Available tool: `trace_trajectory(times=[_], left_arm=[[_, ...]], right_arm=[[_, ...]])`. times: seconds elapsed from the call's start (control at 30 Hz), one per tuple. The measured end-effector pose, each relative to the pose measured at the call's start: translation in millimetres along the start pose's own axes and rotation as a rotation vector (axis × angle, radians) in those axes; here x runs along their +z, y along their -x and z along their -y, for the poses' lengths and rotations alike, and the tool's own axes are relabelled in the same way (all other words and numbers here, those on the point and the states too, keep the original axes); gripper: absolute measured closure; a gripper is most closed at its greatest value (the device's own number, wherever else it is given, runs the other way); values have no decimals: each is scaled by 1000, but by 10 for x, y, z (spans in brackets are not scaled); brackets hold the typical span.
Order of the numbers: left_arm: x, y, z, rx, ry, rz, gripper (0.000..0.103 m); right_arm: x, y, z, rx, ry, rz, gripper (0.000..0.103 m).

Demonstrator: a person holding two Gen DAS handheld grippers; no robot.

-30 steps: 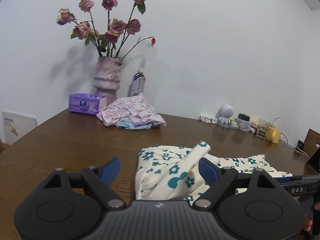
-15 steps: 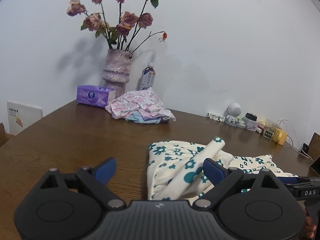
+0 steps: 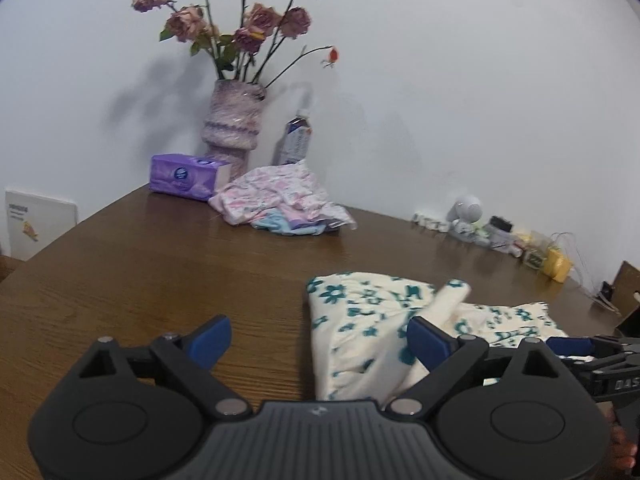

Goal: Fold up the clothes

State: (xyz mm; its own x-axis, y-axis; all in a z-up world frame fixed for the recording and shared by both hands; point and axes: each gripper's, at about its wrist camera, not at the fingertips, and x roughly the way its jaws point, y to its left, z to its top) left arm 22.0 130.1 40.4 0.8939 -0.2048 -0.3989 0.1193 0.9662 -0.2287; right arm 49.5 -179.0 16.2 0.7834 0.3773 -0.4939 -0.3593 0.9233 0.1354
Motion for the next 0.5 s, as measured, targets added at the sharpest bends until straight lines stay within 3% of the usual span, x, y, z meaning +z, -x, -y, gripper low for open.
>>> trace_trajectory(times=[0.1, 0.17, 0.2, 0.3, 0.43, 0.5], left_arm=[[17, -23, -18, 5, -27, -11, 14], [32, -28, -11, -5, -54, -20, 37], [37, -33, -6, -14, -67, -27, 40], [36, -46, 10, -42, -99, -49, 56], [12, -69, 69, -95, -139, -74, 73], [8, -106, 120, -115, -164, -88, 75]], right_arm=[[46, -21, -69, 3, 13, 3, 1], [82, -22, -111, 15, 21, 13, 2], [103, -15, -138, 27, 26, 21, 3], [173, -20, -232, 83, 50, 34, 27], [232, -84, -367, 140, 91, 30, 28], [278, -71, -428, 184, 94, 58, 28]])
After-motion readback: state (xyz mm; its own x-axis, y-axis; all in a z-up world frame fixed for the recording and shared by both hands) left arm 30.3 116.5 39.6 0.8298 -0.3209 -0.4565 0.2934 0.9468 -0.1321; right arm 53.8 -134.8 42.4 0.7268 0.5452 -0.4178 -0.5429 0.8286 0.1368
